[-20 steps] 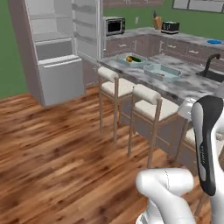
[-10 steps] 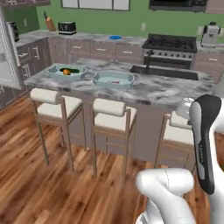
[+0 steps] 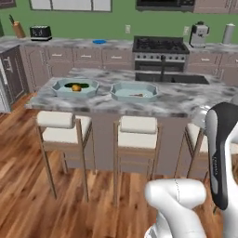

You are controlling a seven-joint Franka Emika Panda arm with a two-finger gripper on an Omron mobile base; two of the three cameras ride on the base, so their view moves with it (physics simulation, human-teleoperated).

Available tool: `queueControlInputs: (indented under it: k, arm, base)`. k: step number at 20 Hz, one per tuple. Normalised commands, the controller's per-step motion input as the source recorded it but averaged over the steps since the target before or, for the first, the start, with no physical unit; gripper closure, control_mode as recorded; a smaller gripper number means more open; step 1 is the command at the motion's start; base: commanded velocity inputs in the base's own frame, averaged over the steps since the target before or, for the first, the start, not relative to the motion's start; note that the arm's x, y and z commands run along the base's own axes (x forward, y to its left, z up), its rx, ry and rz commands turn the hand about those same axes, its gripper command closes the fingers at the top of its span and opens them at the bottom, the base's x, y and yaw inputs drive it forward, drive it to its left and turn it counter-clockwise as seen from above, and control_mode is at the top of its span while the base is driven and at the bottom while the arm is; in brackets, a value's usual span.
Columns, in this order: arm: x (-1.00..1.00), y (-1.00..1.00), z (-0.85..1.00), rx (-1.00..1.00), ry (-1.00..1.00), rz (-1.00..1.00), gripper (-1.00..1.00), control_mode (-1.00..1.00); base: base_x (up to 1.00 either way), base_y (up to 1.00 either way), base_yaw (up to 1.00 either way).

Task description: Place the cold items (mango and cucumber) from the fridge in one tupperware on the dining counter. Place the warm items (hot dog and kebab skewer) in the stove area in another tupperware.

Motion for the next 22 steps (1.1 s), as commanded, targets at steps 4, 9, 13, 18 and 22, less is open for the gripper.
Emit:
queueControlInputs:
  k: [4,9,13,18,22]
  arm:
    - [0.00,0.00,0.00,0.00,0.00,0.00,1.00,1.00]
    - [0.00,0.00,0.00,0.00,0.00,0.00,1.00,1.00]
    - [0.00,0.00,0.00,0.00,0.00,0.00,1.00,1.00]
    - [0.40,-0.02,0.00,0.01,0.14,-0.02,1.00,-1.00]
    - [1.00,-0.08,0.00,0.07,0.28,0.23,1.00,-1.00]
  base:
    - [0.99,0.84,-0.16]
    - [1.00,0.56,-0.25]
    - [0.90,0.11,-0.37]
    - [0.54,0.00,-0.20]
    - [0.00,0.00,0.00]
